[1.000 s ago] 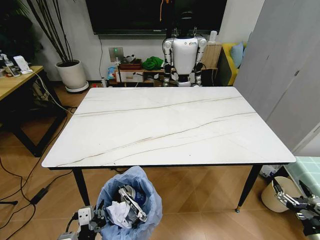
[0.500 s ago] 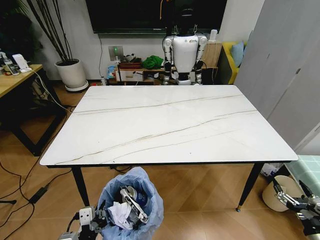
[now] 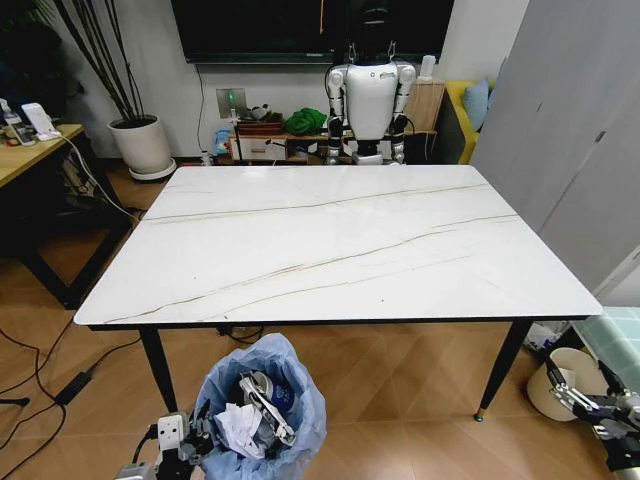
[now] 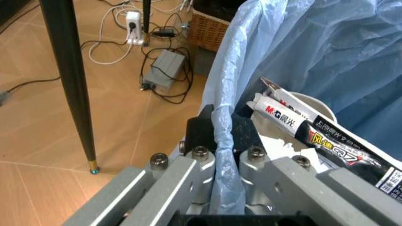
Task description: Pick up the trash bin and place the trash from the table into it.
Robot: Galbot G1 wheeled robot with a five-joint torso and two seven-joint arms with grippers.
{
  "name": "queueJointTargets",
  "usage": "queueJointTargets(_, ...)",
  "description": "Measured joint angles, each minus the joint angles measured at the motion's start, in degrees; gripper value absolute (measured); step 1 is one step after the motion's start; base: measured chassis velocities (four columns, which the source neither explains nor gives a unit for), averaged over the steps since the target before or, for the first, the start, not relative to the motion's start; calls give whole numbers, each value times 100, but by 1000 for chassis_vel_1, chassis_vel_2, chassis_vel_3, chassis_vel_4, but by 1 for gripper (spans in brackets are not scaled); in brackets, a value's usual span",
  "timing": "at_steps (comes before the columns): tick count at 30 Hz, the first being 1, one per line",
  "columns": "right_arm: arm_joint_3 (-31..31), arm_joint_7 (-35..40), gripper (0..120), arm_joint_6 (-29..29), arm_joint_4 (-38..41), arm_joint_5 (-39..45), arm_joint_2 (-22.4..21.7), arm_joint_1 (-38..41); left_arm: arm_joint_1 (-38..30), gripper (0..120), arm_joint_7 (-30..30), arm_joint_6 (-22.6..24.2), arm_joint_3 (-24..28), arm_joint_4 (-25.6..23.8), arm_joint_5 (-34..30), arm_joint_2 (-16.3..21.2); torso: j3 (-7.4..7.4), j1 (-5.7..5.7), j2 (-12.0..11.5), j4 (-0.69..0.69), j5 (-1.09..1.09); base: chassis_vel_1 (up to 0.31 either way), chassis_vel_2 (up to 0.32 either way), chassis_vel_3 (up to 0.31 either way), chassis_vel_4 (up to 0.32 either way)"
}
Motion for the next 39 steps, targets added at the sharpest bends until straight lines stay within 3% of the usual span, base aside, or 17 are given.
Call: queueJointTargets(39,0,0,100,0,0,0,0,0,-56,0,-34,48,39,117,-215,-62,-611,-491,-1102,0,0,0,0,0,0)
